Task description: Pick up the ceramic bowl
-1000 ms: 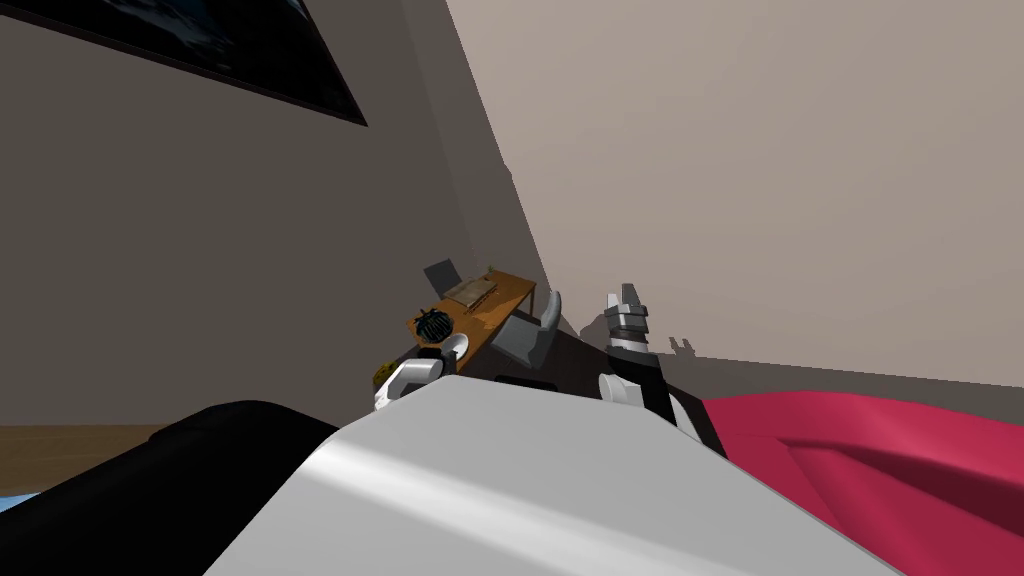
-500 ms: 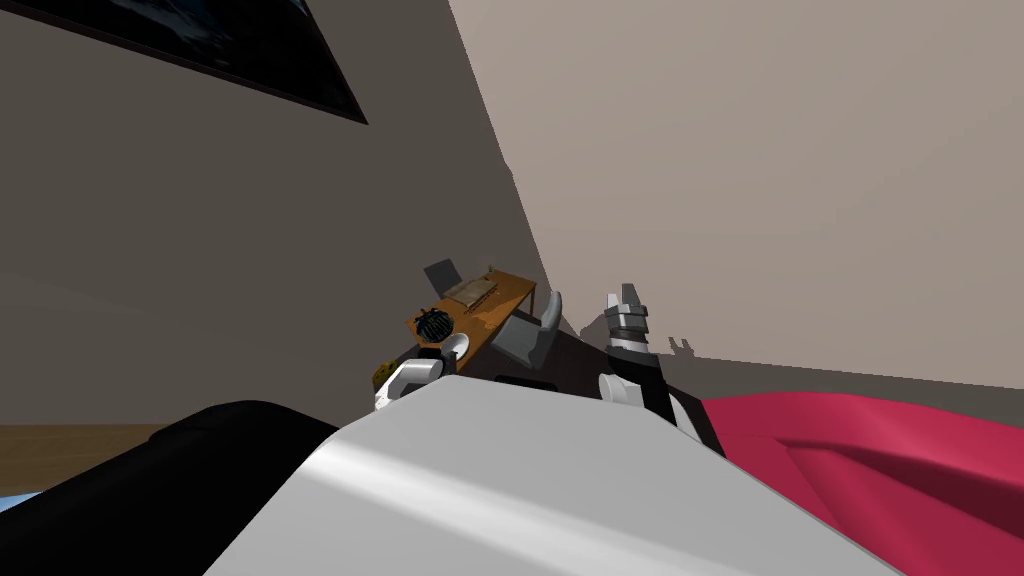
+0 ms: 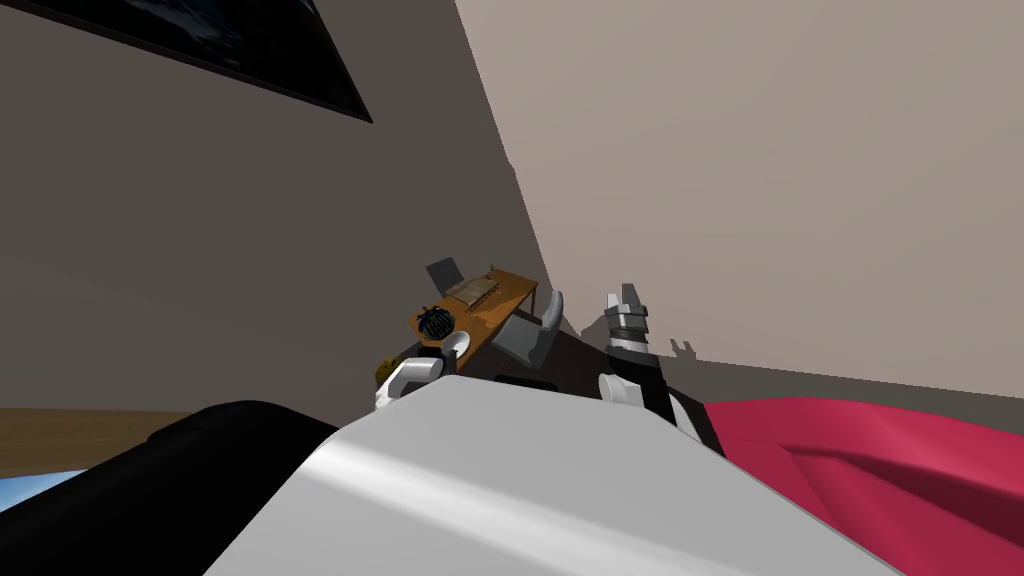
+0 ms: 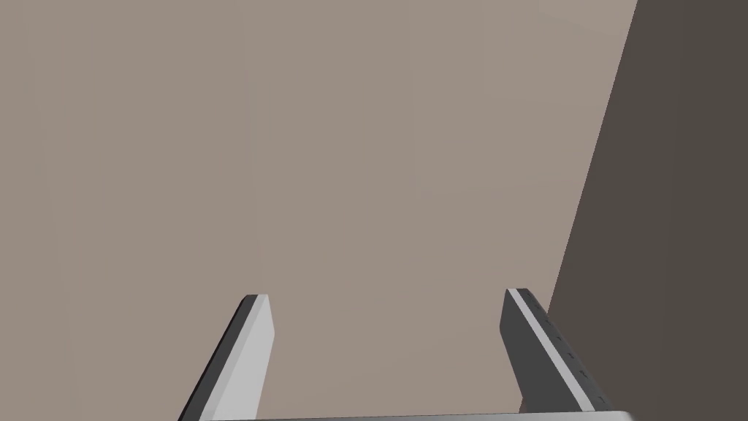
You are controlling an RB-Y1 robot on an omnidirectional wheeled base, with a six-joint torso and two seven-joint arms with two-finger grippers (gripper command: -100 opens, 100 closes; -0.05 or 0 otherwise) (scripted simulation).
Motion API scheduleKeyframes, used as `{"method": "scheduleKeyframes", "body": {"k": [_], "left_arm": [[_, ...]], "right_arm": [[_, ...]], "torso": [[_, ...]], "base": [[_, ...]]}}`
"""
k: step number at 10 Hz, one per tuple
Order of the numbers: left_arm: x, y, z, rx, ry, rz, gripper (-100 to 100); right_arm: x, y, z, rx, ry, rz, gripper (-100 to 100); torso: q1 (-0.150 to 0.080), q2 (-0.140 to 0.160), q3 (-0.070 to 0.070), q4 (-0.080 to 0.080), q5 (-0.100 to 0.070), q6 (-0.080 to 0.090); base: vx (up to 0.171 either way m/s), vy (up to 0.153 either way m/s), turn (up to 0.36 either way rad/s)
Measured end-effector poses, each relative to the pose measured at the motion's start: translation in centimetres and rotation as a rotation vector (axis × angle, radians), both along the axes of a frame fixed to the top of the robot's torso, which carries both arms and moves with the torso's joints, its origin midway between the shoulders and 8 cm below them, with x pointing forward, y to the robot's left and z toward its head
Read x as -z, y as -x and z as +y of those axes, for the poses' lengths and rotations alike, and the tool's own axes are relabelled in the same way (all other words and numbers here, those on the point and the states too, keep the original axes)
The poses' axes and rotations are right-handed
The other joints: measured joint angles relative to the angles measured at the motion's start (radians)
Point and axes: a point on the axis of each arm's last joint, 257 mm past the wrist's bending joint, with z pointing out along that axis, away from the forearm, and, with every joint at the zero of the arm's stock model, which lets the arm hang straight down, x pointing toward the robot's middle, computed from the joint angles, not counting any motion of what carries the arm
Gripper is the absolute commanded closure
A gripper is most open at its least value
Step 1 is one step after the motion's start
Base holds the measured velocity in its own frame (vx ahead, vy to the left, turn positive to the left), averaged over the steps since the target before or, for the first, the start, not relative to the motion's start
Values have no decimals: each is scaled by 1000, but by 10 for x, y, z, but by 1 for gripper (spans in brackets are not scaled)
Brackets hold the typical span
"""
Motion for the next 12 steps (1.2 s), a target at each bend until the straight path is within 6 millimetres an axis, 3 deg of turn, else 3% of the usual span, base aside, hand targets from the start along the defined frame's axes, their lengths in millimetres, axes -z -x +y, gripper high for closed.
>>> {"method": "scheduleKeyframes", "body": {"k": [2,4,9,12], "left_arm": [[-16,-14,4,17,-23,-39,-100],[-10,-15,3,0,-6,-35,-100],[13,17,3,-35,20,43,-100],[14,19,3,-36,21,48,-100]], "right_arm": [[0,0,0,0,0,0,0],[0,0,0,0,0,0,0],[0,0,0,0,0,0,0],[0,0,0,0,0,0,0]], "torso": [[-6,3,2,1,-2,1],[11,-9,-5,-2,2,1],[7,-4,-2,-1,1,1],[3,-3,-2,-1,1,1]], "base": [[-30,-82,-15],[101,130,-142],[7,58,-72],[-2,-5,19]]}}
